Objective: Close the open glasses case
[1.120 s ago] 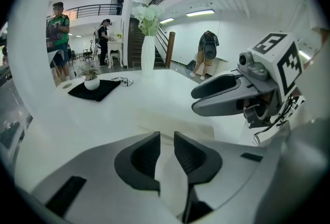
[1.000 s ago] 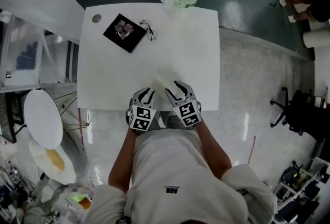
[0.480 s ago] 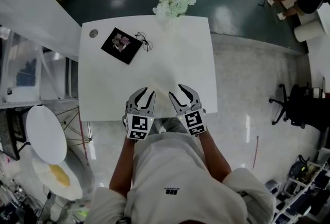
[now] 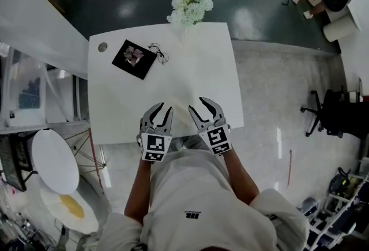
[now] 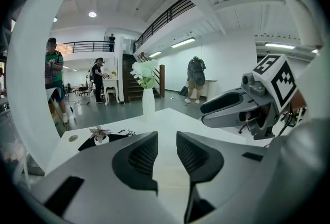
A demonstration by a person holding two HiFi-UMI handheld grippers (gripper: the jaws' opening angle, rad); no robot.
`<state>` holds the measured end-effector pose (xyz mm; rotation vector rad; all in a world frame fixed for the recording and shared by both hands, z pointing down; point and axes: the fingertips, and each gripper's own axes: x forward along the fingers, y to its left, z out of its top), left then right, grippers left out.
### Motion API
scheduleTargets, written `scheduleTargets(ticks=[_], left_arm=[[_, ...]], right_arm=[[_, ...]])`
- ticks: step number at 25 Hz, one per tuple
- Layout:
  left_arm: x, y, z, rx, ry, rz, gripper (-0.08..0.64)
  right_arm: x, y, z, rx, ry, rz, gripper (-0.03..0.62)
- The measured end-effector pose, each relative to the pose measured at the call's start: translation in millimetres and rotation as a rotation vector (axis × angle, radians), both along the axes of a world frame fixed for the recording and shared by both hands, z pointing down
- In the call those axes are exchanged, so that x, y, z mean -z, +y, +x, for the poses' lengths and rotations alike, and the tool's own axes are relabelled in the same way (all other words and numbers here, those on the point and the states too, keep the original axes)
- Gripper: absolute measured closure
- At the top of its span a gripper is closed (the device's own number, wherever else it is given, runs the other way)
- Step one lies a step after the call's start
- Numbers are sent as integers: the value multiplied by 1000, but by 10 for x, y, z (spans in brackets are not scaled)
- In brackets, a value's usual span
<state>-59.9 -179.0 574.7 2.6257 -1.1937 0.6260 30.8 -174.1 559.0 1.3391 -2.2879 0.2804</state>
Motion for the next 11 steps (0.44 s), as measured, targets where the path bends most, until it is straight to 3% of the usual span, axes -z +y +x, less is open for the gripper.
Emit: scheduleTargets(ticks=[11], left_arm=[[130,-189,-61,1,14,49,434]], right_arm=[[146,-157,-91,-11,-7,43,411]])
